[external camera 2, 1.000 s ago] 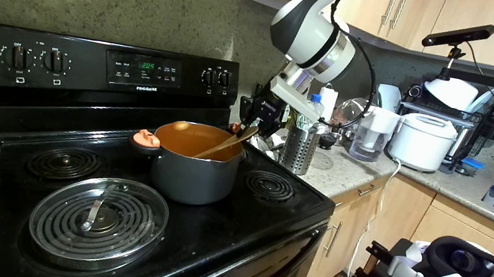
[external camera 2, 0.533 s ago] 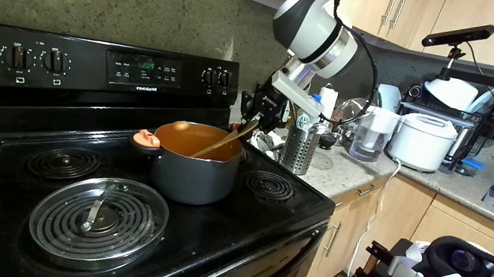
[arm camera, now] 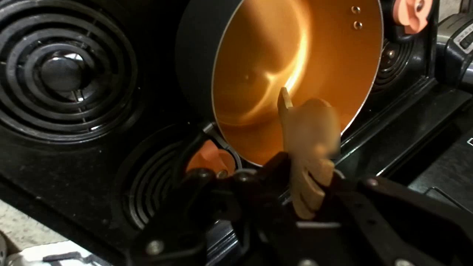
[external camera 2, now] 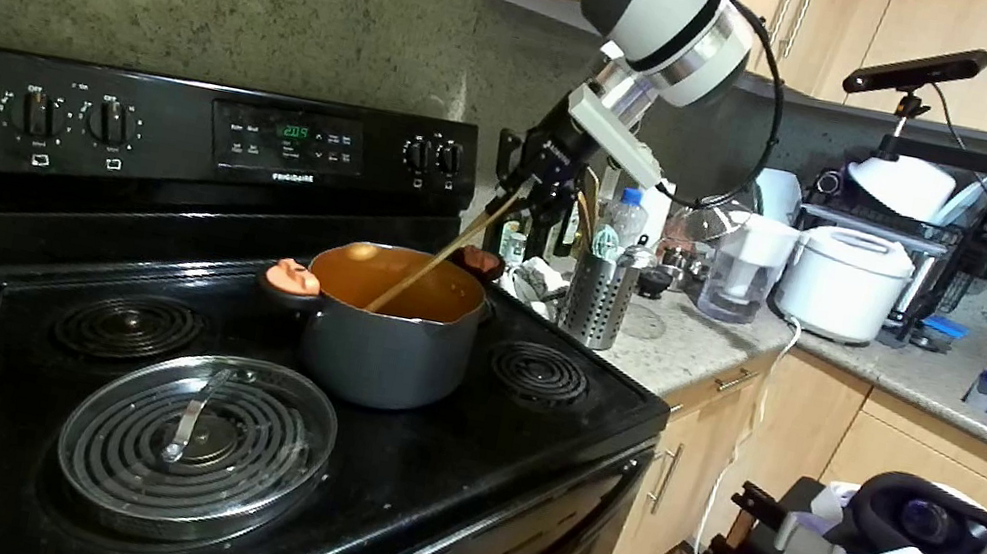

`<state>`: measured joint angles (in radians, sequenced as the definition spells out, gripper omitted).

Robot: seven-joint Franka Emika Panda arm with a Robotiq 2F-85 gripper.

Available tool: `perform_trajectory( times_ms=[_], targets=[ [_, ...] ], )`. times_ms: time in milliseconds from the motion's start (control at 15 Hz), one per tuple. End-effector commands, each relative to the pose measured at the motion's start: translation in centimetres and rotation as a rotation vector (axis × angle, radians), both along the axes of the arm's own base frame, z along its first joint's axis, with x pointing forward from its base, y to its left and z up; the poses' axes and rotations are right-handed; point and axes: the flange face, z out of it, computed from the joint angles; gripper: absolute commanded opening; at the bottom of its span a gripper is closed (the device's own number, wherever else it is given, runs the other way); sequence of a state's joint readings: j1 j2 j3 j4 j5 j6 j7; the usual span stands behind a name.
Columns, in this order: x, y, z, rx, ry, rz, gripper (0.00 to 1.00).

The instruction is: Pick up the wooden spoon from the pot and put it in the dish dryer

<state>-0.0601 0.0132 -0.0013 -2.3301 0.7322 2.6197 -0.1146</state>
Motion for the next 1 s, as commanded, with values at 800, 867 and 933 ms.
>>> perform_trajectory(
  times_ms=[800, 867, 933],
  targets=[
    [-3.9, -2.9, 8.6, -0.027, -0.08, -0.015, 0.03],
    [-4.2, -3.1, 9.4, -0.035, -0.092, -0.02, 0.03],
    [-4.5, -3.3, 10.1, -0.042, -0.101, -0.029, 0.03]
  ],
)
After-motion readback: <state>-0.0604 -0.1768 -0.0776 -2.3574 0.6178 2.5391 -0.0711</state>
